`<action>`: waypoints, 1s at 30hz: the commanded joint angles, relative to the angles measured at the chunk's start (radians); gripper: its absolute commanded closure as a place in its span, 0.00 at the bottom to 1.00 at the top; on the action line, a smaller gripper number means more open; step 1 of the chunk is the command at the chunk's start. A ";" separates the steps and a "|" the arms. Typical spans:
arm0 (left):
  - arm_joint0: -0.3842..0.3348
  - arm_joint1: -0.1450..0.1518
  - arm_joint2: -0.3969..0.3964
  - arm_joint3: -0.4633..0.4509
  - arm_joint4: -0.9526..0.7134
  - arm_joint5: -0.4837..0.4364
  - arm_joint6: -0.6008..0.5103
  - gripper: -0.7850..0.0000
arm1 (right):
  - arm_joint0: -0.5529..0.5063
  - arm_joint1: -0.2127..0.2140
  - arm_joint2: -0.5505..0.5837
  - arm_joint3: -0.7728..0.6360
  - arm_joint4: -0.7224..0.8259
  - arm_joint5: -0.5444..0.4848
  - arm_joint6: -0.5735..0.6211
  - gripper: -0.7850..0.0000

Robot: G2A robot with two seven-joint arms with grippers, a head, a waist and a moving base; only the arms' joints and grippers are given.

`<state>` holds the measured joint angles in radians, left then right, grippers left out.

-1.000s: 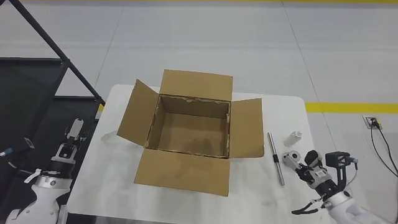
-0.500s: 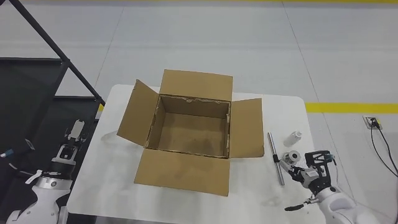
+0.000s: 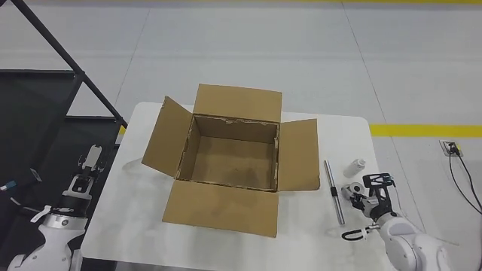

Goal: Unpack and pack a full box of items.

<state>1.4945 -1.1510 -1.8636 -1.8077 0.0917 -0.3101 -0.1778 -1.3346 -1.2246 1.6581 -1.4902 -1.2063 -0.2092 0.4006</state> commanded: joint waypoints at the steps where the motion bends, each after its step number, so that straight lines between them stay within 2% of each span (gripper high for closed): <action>1: 0.000 0.000 0.000 0.000 0.000 0.000 0.000 0.00 | 0.002 0.001 0.000 0.004 0.001 0.000 0.002 1.00; 5: 0.000 0.000 0.000 0.000 0.000 0.000 0.000 0.00 | -0.018 0.004 0.016 -0.021 0.037 -0.023 -0.024 1.00; 8: 0.000 0.000 0.000 0.000 0.000 0.000 0.000 0.00 | -0.060 0.008 0.041 -0.091 0.061 -0.050 -0.040 1.00; 15: 0.000 0.000 0.000 0.000 0.000 0.000 0.000 0.00 | -0.216 0.008 0.084 -0.414 0.094 -0.018 -0.081 1.00; 17: 0.000 0.000 0.000 0.000 0.000 0.000 0.000 0.00 | -0.256 0.008 0.080 -0.515 0.066 -0.001 -0.060 1.00; 20: 0.000 0.000 0.000 0.000 0.000 0.000 0.000 0.00 | -0.285 0.003 0.034 -0.645 0.027 0.057 -0.056 1.00; 24: 0.000 0.000 0.000 0.000 0.000 0.000 0.000 0.00 | -0.270 -0.002 -0.044 -0.753 0.015 0.089 -0.055 1.00; 27: 0.000 0.000 0.000 0.000 0.000 0.000 0.000 0.00 | -0.219 -0.005 -0.138 -0.780 -0.008 0.098 -0.018 1.00; 30: 0.000 0.000 0.000 0.000 0.000 0.000 0.000 0.00 | -0.118 -0.013 -0.268 -0.747 -0.050 0.116 0.051 1.00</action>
<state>1.4945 -1.1510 -1.8636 -1.8077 0.0917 -0.3101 -0.1778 -1.4963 -1.2347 1.4449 -2.2550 -1.2408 -0.1020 0.4243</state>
